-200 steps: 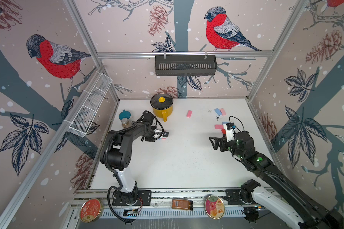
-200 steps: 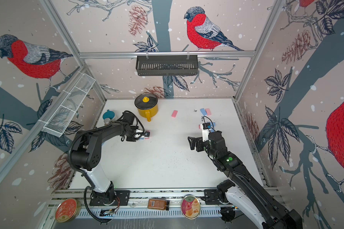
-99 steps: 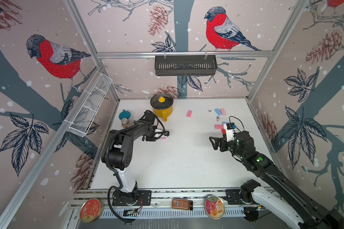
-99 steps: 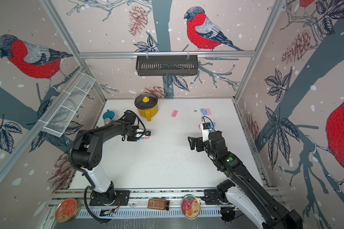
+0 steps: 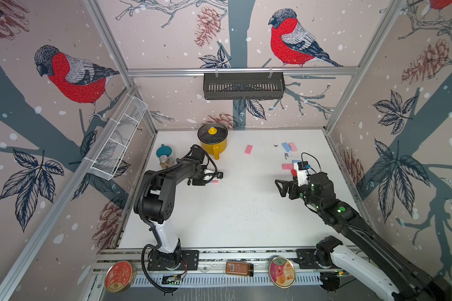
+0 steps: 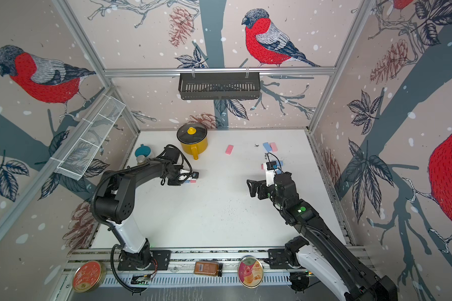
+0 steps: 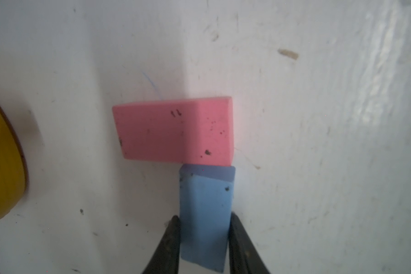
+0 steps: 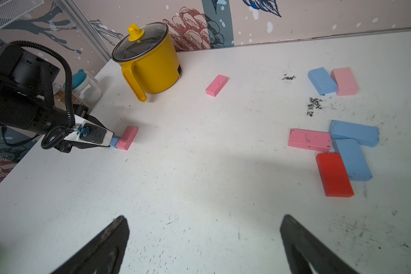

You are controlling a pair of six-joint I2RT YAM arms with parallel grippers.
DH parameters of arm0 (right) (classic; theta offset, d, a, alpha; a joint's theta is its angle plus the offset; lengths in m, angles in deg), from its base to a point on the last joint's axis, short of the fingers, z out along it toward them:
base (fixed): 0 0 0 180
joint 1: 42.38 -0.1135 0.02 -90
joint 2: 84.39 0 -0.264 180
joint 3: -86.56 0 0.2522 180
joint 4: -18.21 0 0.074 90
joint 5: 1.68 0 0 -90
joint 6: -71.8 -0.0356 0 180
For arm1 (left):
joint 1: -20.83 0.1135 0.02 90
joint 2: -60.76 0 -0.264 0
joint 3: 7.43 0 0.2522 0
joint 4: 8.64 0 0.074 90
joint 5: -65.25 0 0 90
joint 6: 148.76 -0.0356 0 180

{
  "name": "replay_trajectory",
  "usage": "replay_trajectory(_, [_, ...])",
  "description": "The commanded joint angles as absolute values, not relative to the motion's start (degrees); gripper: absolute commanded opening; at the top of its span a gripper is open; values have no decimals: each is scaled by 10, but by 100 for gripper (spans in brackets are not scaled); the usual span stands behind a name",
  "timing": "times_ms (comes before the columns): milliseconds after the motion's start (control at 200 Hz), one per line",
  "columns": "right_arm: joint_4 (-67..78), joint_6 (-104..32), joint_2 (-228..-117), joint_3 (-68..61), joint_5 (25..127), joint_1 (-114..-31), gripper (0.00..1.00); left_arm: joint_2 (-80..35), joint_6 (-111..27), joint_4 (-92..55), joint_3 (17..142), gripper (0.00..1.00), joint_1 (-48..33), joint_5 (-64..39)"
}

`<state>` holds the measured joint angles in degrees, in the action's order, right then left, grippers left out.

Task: Assemble the letter t with building blocks
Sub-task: Adjust the building block at the center of the board.

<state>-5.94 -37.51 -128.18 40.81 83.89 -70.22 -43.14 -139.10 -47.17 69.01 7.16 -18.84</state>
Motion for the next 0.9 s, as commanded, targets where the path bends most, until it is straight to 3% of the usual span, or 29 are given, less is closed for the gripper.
replay_trajectory(0, [-53, -375, -1281, 406, 843, -704, 100, -442, -1387, -517, 688, 27, 63, -150])
replay_trajectory(895, [-52, -376, -1281, 406, 845, -704, 100, -444, -1367, -515, 693, 31, 56, -149])
